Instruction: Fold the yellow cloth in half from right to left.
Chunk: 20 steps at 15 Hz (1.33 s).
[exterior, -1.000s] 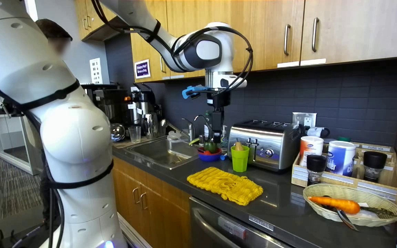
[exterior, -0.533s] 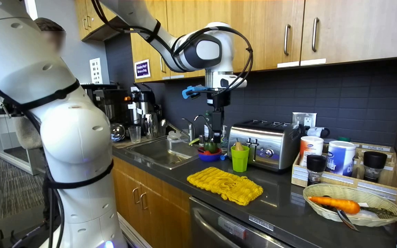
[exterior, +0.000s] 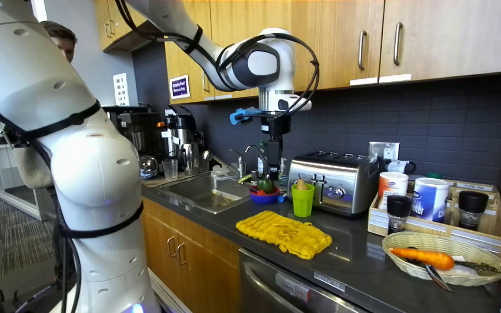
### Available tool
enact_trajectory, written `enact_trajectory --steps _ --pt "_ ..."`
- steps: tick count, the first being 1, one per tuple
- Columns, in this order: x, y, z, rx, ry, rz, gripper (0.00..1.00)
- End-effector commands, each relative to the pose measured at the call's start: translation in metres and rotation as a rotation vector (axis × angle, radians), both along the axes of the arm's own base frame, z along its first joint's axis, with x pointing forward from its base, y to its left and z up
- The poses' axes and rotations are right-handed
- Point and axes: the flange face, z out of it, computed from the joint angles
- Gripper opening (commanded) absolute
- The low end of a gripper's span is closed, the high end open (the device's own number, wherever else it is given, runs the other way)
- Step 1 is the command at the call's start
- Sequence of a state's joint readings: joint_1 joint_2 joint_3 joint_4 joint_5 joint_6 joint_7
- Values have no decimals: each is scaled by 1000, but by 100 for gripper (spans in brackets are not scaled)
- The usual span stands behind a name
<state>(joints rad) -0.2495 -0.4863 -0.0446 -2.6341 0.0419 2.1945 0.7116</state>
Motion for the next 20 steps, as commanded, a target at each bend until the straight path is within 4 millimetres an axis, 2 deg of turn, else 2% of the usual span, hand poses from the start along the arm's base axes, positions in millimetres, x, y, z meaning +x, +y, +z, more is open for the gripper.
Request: enact_trajectory --steps 1,3,8,15,20 --pt "2 6 -3 -16 -11 51 100" --pt "3 5 -4 -41 -17 79 100" --pt "9 -17 -12 -73 -89 91 100" --pt "25 -60 -41 -46 -160 124 100" --pt "40 -76 -66 7 -166 191 100"
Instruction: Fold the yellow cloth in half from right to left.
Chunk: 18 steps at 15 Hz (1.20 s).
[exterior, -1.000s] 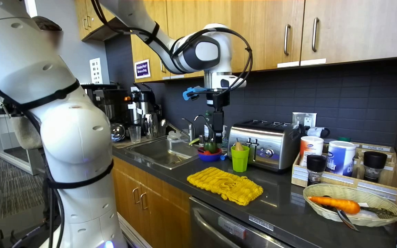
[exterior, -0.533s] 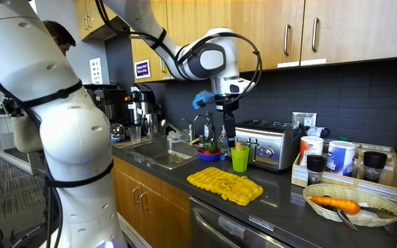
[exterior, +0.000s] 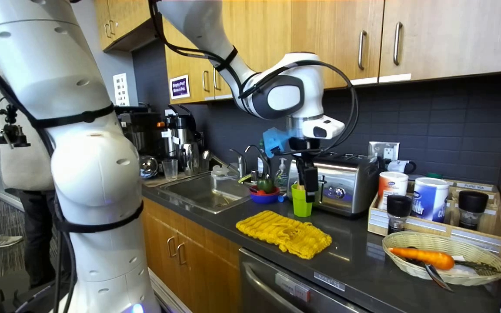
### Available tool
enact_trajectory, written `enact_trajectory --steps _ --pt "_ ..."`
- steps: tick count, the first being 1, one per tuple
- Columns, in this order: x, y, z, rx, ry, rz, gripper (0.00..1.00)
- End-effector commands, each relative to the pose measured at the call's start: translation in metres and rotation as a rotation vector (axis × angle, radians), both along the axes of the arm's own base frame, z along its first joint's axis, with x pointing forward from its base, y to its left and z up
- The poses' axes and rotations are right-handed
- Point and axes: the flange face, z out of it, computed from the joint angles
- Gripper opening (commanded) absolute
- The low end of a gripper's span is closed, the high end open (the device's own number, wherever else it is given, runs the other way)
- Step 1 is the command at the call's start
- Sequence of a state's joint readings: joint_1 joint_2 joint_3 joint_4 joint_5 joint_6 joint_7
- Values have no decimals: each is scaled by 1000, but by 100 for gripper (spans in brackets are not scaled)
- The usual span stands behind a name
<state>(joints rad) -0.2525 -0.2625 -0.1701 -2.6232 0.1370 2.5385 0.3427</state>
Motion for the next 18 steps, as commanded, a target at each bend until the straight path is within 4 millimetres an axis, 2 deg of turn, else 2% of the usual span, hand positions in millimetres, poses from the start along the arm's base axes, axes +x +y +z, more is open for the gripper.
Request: enact_trajectory --steps 1,11,18 --pt "19 -11 -17 40 -4 54 100" --pt "46 -50 -55 75 1 205 100" --pt "63 -60 -83 106 -39 362 100"
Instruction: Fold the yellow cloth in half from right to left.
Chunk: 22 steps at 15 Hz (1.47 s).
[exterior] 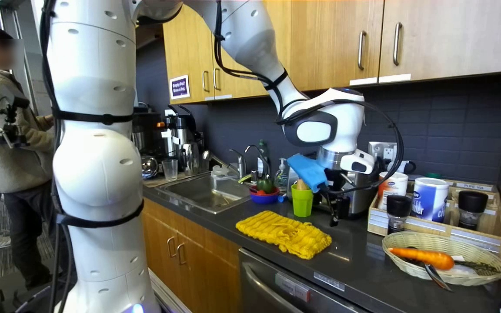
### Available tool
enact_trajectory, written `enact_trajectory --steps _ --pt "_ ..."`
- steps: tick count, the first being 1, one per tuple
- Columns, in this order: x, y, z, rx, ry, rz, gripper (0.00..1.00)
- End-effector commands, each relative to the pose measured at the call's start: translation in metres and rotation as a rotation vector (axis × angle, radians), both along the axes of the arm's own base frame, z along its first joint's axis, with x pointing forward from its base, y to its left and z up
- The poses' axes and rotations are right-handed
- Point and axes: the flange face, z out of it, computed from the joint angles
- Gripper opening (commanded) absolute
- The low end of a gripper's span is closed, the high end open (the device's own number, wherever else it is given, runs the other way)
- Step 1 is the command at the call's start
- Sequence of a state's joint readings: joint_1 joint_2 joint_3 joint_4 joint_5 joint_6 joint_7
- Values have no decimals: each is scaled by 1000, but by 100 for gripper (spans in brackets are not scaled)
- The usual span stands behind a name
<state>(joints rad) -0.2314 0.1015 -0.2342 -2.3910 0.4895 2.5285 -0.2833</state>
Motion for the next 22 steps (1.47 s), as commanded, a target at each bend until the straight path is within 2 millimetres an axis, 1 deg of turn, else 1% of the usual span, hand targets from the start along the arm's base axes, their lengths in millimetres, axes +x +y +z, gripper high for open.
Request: enact_trajectory --steps 1,3,8,10,14,22 --pt "12 -7 -14 32 -28 80 100" --pt "14 -9 -24 45 -34 116 100" --pt "8 -11 -50 70 -9 215 100" --pt "5 -11 -57 76 -7 256 100" --pt "0 -12 -65 100 -8 304 100" --pt "-4 -10 -74 155 -13 339 100"
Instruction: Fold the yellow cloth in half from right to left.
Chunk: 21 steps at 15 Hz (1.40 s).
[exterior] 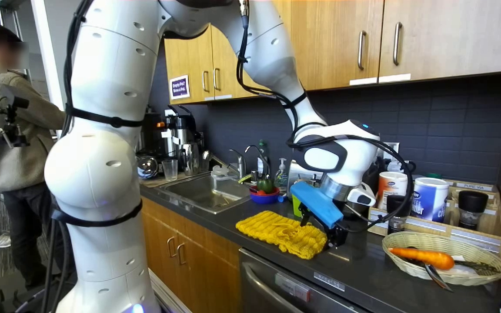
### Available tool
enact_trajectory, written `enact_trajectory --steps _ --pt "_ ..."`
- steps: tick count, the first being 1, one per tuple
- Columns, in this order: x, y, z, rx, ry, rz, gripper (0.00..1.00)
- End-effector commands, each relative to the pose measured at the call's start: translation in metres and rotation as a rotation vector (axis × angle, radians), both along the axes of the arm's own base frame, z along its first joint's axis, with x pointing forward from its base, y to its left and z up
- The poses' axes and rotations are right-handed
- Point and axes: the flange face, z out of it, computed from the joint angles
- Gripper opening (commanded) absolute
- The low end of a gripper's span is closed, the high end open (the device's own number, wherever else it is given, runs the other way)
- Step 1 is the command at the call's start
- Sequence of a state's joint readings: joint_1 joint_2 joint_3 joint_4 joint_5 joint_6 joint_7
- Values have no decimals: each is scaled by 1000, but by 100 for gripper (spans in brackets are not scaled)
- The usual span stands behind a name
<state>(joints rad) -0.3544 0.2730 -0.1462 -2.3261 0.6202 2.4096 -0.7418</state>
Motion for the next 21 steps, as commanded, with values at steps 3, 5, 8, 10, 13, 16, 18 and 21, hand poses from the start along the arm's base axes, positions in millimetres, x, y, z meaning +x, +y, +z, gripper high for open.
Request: enact_trajectory --steps 3,5,8,10,13,16,18,21 --pt "2 1 -8 47 -15 17 100" --pt "3 1 -10 43 -11 27 100" --pt "4 0 -11 34 -6 35 100" --pt "4 -1 -11 30 -5 35 94" --pt "4 -2 -10 28 -4 34 61" --pt "4 -4 -10 24 -2 31 37" --pt "3 -7 -10 20 -2 28 21" --pt "2 -9 -8 9 1 27 0"
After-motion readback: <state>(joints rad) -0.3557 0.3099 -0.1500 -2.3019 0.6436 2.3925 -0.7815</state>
